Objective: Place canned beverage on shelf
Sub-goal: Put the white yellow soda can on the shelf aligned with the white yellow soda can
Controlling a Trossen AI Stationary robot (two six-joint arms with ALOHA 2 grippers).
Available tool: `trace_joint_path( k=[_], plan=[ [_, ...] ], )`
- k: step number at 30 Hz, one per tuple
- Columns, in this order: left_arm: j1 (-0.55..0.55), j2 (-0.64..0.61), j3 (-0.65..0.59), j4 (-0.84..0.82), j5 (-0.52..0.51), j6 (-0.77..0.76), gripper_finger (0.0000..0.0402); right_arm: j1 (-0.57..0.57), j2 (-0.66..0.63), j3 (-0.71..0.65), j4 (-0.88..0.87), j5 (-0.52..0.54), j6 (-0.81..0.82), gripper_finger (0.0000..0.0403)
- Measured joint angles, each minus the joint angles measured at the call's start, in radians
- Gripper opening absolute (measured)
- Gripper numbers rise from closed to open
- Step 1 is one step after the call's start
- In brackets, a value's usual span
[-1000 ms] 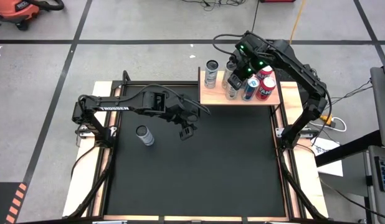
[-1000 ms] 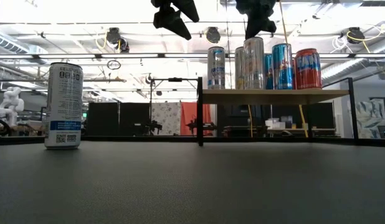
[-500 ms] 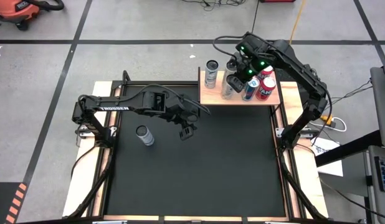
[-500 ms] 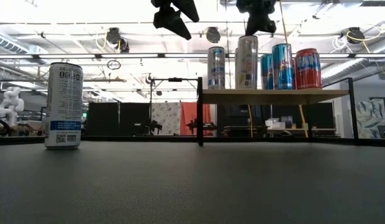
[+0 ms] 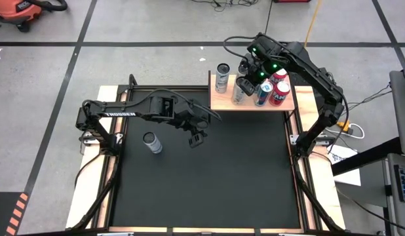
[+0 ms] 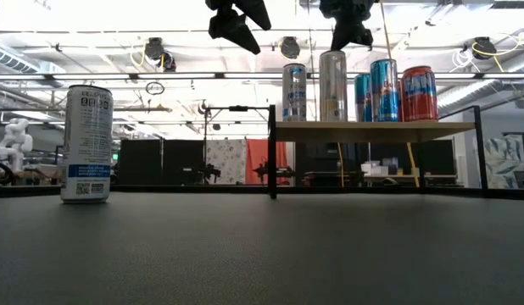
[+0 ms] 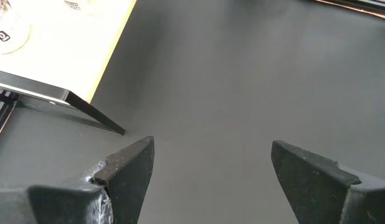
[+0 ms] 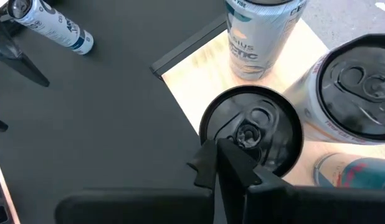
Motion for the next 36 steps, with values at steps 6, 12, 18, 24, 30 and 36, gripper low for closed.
trace_joint_path(
  k=[6,12,18,24,30,36],
  plan=[
    [0.0,0.0,0.0,0.0,0.0,0.0,0.0322,0.0,0.002,0.029,0.004,0.0,0.027,0.0],
    [0.0,0.0,0.0,0.0,0.0,0.0,0.0322,0.004,0.001,0.131,0.01,-0.002,0.027,0.0],
    [0.0,0.0,0.0,0.005,-0.008,0.0,0.0322,0.023,0.01,0.138,0.065,-0.008,0.018,0.0],
    [0.0,0.0,0.0,0.005,-0.008,-0.006,0.0322,0.013,0.066,0.138,0.074,-0.006,-0.004,0.0],
    [0.0,0.0,0.0,0.003,-0.008,-0.007,0.0322,0.004,0.103,0.138,0.074,-0.006,-0.026,0.0],
    [0.0,0.0,0.0,0.003,-0.008,-0.007,0.0322,-0.024,0.123,0.138,0.049,-0.003,-0.026,0.0]
  ],
)
